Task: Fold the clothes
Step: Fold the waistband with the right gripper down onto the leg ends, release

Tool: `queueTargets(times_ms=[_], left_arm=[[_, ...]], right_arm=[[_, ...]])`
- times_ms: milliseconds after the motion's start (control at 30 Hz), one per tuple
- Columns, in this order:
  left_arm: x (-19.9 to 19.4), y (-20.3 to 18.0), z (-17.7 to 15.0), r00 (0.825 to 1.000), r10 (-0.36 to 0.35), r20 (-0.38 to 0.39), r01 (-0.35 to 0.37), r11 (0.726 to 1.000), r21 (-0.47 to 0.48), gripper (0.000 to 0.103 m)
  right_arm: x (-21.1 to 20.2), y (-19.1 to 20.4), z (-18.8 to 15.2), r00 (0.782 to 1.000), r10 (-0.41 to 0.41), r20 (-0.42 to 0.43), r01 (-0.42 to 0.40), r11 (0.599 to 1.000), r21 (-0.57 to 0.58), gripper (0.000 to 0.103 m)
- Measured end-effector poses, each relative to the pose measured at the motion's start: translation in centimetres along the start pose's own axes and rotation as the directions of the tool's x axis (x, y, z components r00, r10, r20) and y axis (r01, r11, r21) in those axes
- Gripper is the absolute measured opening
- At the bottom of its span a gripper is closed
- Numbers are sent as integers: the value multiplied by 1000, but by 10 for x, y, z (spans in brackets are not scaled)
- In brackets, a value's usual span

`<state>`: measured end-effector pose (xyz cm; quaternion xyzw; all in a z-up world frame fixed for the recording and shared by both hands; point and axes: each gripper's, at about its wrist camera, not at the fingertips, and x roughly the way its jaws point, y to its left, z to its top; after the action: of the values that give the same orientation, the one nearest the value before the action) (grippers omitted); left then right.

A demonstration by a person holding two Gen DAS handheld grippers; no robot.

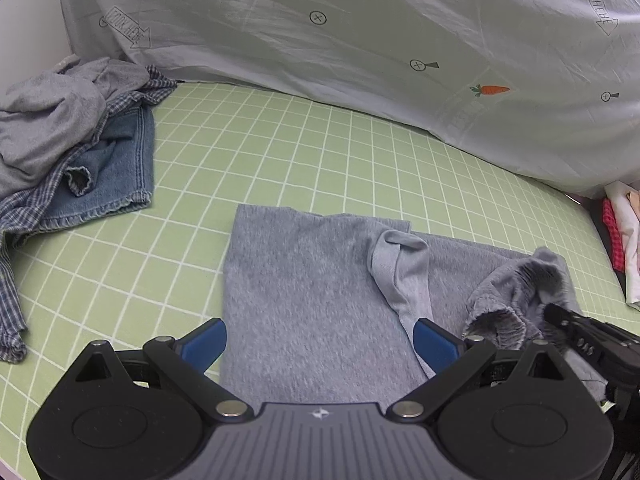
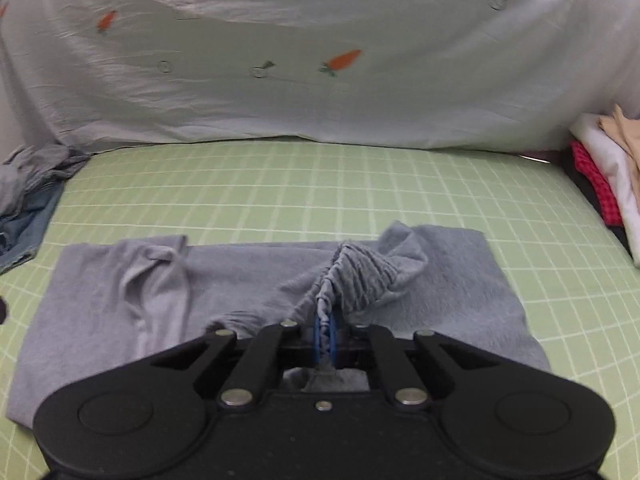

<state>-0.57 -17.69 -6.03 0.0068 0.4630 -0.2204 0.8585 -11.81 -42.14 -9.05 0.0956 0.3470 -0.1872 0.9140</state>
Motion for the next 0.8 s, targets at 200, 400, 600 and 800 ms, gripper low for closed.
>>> queueTargets(times_ms=[200,400,600,800], left_arm=[[8,-9,2,999,-33,-25,33,999,0,99],[16,-15,6,999,-22,-47,22,1000,7,99],[24,-21,7,997,-13,-74,14,1000,12,99],[28,-32,3,996,2,-91,0,1000,31,98]], right_arm=[[28,28,-16,988,94,-126,-98,995,-28,34],[-3,0,-2,1000,-29,9,28,998,64,85],[30,-31,-29,970,-177,-166,187,981,45,86],[19,-37,-46,965,-188,-183,195,981,18,88]])
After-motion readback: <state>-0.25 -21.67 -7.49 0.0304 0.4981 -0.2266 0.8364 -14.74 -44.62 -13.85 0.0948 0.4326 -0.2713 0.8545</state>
